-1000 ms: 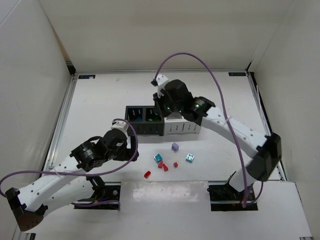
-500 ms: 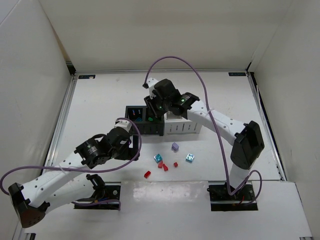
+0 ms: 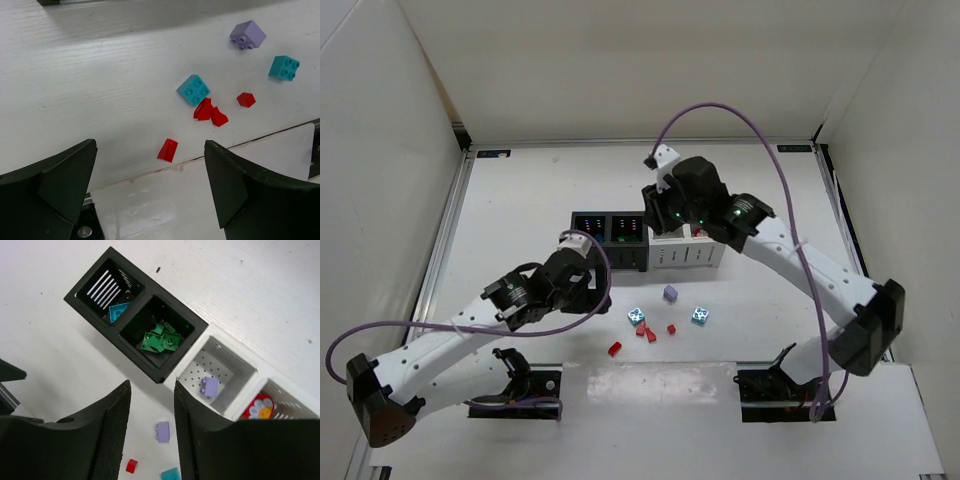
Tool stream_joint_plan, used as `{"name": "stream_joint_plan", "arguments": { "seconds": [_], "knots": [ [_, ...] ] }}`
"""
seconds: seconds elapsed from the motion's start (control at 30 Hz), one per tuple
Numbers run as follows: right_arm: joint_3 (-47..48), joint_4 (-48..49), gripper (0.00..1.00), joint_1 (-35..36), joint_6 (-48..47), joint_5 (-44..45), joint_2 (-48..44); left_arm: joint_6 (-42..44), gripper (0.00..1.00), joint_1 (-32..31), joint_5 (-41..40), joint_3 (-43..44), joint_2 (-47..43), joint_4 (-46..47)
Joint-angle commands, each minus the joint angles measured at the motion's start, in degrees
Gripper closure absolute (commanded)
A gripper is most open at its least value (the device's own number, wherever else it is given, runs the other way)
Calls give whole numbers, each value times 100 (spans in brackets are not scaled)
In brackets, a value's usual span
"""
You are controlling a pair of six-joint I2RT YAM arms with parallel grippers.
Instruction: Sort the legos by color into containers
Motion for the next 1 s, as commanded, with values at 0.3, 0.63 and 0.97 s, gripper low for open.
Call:
{"name": "stream_joint_plan", "arguments": {
  "seconds": [0.3,0.63,0.97],
  "knots": [
    [-2068,-439,50,-370,1133,1193,-2291,-547,1,-886,-226,150,2055,1886],
    [-2455,-1266,49,-267,1467,1808,-3337,-1216,1,-983,-455,107,3454,2809],
    [-2526,-1424,49,-398,1459,1852,-3575,-1241,17,-992,-411,213,3771,2591]
  ]
}}
